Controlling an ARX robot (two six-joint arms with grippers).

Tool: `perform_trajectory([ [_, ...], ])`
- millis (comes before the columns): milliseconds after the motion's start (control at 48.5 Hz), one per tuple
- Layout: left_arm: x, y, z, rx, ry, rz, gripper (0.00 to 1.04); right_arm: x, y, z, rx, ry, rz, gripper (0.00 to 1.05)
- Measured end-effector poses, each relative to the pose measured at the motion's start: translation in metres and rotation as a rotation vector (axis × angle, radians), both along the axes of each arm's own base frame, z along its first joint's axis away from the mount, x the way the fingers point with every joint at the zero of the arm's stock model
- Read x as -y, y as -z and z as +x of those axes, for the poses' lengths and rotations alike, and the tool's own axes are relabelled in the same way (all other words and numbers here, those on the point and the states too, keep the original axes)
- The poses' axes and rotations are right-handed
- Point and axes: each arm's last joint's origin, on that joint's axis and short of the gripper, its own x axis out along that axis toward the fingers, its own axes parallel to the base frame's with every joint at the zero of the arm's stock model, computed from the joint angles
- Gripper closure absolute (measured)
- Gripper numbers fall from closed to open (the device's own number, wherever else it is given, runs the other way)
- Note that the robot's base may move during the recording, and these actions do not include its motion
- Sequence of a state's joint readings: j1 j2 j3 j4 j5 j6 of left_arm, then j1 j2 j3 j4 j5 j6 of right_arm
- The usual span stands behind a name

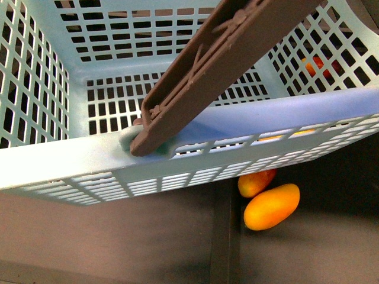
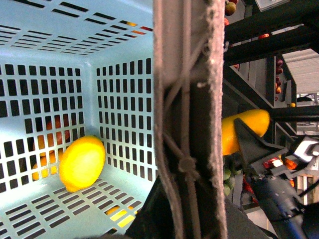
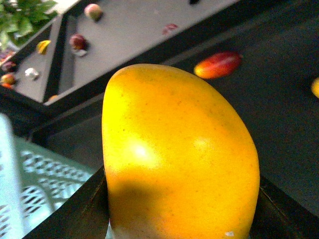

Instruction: Pick lemon and mango into basket

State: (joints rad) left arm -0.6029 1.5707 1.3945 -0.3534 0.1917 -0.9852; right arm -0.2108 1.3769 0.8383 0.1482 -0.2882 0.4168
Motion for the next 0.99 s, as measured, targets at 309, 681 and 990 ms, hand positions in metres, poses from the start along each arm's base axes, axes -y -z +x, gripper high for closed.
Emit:
perform_trajectory([
  [309, 0.000, 0.000, 0.000, 0.000, 0.000, 0.000, 1.00, -0.062, -0.041, -0.012, 0.103, -0.164, -0.026, 0.43],
  [681, 0.000, 0.000, 0.000, 0.000, 0.000, 0.000, 1.00, -0.127, -0.044, -0.020, 0.103, -0.311, -0.014, 0.43],
  [990, 0.000, 0.000, 0.000, 0.000, -0.002, 0.000, 1.00, -0.140, -0.038, -0.017, 0.054, -0.314, -0.044, 0.08],
])
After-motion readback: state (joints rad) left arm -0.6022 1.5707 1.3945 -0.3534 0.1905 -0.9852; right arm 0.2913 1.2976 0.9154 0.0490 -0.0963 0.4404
